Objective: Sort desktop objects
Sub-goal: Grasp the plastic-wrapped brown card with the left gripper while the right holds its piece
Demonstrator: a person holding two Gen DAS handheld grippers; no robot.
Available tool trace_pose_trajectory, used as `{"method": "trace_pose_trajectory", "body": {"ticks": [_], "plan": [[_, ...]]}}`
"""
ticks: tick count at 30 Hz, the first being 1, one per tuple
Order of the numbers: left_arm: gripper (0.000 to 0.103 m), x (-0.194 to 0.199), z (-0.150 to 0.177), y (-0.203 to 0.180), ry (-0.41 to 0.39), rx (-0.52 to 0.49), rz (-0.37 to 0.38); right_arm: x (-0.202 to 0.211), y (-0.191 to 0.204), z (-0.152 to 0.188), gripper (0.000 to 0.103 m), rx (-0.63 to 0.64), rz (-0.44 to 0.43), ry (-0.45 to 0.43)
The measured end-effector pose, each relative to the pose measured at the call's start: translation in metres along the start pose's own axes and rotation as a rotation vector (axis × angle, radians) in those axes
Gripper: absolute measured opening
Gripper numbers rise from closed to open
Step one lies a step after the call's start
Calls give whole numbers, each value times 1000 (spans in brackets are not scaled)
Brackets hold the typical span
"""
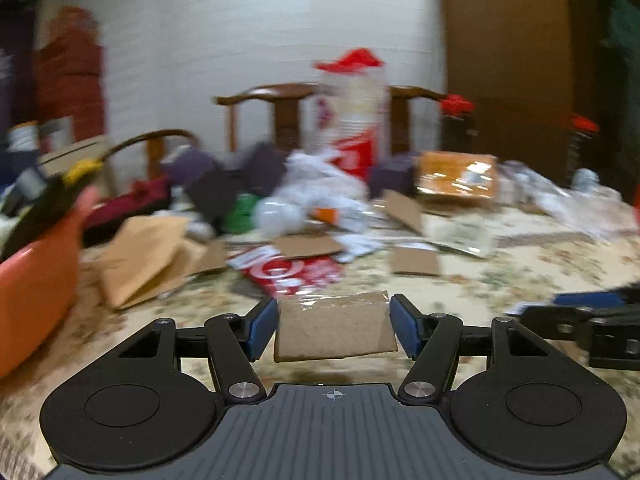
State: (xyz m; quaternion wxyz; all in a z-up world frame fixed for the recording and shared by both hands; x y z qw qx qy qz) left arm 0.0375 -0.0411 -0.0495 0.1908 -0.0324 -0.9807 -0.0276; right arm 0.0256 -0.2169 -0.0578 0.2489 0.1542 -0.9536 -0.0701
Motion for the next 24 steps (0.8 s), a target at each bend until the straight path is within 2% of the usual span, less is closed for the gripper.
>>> {"method": "trace_pose_trajectory", "body": {"ticks": [4,7,16,24], "plan": [[63,5,0,28,-13,67,-148,-1,2,1,45,17,18,-12],[63,15,3,41,-16,74,-206,3,8,-1,45,32,12,-39],[64,23,9,44,-28,69,-233,16,36,5,45,93,-37,-70],[64,20,10,45,-17,77,-222,12,34,7,45,88,-27,-65]]}}
Point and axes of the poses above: each gripper's, at about its wrist camera, not at the fingertips, and x roughly against the way its jaws point, y to its left, z to its underside, the point moved 8 cm from there along -x, roughly the way its jaws point, and after that the axes turned 4 degrees about -y, right-handed, at the moved point
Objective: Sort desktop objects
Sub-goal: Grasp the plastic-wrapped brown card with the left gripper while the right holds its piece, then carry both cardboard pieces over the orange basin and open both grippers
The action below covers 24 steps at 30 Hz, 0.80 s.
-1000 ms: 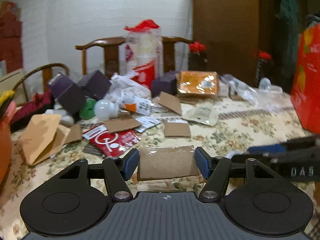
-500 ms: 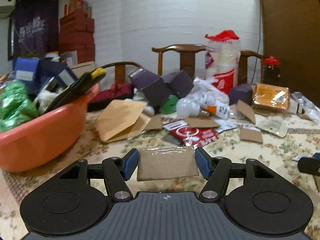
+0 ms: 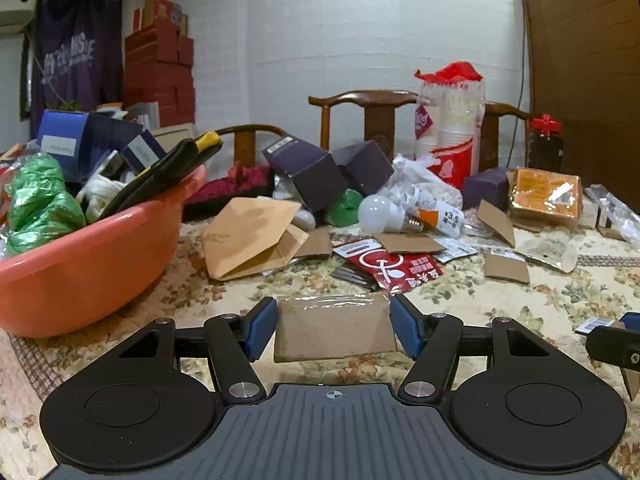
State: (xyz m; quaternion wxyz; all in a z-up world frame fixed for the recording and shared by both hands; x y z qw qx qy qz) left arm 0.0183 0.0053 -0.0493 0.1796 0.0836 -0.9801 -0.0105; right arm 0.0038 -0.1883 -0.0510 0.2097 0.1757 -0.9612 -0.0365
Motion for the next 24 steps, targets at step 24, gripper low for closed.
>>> {"method": "trace_pose_trajectory", "body": {"ticks": [24], "plan": [[65,31,-25,34,-91,38,41,-4,38,-11,45,-22,-54,24]]}}
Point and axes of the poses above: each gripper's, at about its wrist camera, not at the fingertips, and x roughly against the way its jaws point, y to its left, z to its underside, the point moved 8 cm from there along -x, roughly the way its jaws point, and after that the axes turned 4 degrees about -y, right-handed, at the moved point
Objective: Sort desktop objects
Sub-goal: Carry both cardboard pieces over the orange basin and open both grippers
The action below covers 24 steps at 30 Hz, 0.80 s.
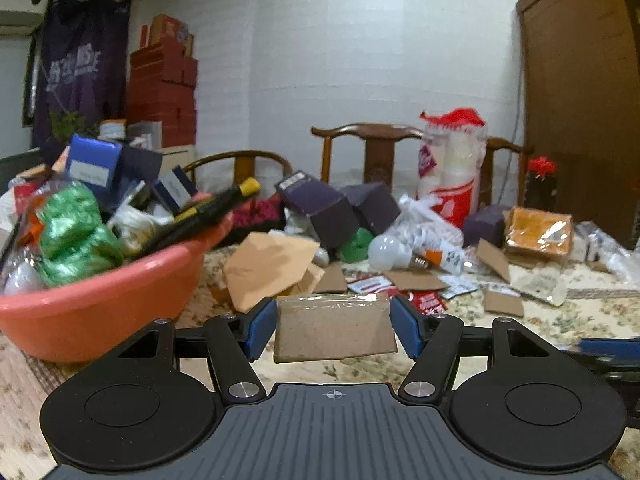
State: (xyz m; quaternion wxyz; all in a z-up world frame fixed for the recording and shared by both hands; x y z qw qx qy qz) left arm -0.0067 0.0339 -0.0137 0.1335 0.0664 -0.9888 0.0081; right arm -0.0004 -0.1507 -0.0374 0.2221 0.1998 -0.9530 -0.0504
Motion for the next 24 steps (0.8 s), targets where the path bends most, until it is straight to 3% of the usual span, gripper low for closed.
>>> {"method": "trace_pose_trajectory", "body": {"ticks": [3,6,16,21,24], "plan": [[65,13,-13,19,1,22,43,-2,35,-14,45,42,-54,0],[65,25,-30,53,-14,30,29,-8,79,-33,45,76,-132,0],[65,12,-86,207,7,92,-191,-76,215,-106,45,94,-338,-6],[67,-4,-96,248,21,98,-258,-114,250,-118,45,82,-395,27],[72,-16,-94,259,46,109,-256,-133,263,-117,48,71,-415,42]]}}
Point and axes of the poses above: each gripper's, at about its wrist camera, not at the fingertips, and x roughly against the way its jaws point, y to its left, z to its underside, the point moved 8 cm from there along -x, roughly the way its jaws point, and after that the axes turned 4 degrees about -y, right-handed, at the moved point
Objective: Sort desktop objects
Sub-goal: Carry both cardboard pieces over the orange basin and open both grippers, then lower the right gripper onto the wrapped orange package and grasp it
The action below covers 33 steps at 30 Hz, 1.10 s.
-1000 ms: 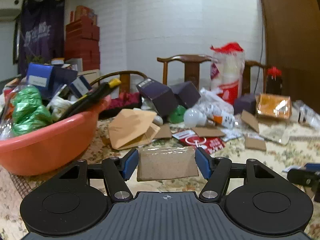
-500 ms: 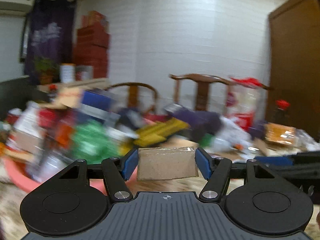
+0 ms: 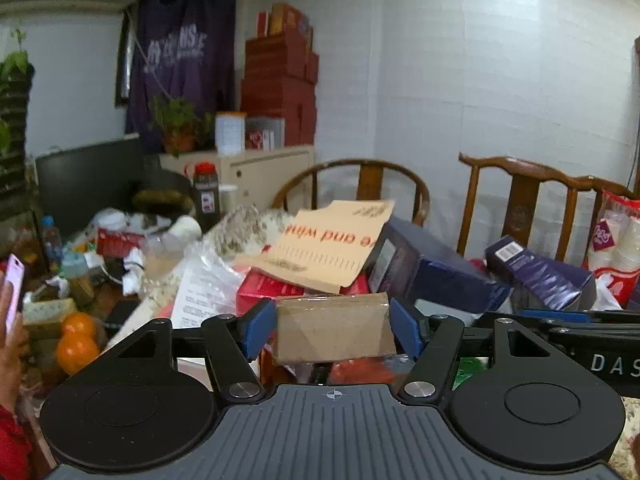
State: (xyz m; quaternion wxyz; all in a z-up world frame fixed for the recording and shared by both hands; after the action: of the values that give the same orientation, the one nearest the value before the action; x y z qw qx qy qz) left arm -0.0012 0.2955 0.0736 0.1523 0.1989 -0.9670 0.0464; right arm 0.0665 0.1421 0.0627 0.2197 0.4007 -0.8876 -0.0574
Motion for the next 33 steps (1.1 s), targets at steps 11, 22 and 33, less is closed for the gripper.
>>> {"method": "trace_pose_trajectory", "body": {"ticks": [11,22,33], "plan": [[87,-2,0,12,-27,10,-12,3,2,-1,53,47,-3,-40],[97,60,11,-30,-74,-48,79,103,-83,50,68,29,97,-49],[103,57,94,-266,41,-212,508,206,-321,95,84,-152,586,-13]]}}
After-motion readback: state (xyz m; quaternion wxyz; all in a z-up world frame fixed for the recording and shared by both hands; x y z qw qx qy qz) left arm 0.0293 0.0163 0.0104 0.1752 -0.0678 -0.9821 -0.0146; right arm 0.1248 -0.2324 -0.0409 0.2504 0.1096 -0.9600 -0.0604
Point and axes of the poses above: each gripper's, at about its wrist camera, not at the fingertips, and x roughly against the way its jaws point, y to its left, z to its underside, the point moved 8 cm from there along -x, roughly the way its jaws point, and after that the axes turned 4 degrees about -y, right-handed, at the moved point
